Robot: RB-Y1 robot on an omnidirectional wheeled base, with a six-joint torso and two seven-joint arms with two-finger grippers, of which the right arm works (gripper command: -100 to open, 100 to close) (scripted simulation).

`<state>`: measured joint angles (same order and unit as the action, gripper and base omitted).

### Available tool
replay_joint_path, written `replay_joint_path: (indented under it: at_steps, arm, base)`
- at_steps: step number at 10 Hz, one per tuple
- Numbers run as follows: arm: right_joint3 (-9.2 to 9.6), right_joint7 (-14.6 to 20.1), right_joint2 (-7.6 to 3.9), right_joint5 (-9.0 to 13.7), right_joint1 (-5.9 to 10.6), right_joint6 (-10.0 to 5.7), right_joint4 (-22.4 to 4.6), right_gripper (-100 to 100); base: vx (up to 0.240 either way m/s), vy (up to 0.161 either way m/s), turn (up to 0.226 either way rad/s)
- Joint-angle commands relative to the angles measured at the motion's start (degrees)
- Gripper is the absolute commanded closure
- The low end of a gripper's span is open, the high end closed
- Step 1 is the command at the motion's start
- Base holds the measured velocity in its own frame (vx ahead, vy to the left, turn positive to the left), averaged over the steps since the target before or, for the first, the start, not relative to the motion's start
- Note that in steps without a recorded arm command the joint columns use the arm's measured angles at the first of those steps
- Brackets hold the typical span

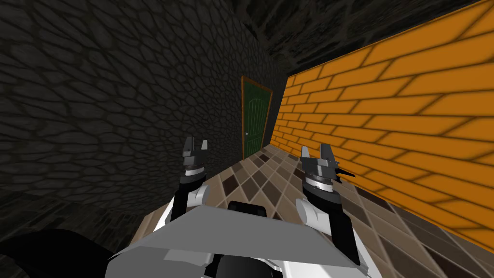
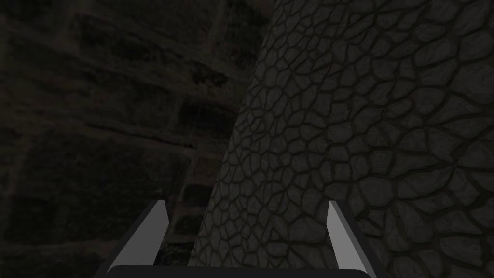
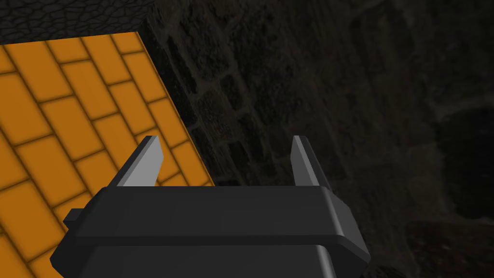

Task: Pull the door open

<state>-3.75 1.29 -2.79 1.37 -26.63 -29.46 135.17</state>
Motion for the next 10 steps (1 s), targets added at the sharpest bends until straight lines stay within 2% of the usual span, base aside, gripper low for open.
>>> replay_joint_path:
  at_steps: [1,10]
  arm:
    - [-0.49,-1.09,-0.28,-1.00,1.02,-0.05,-1.89,-100]
    - [-3.06,-6.77,-1.36,-6.22,6.36,-0.28,-11.77,-100]
  base:
    - [0.076,-0.113,0.107]
    - [0.081,-0.010,0.090]
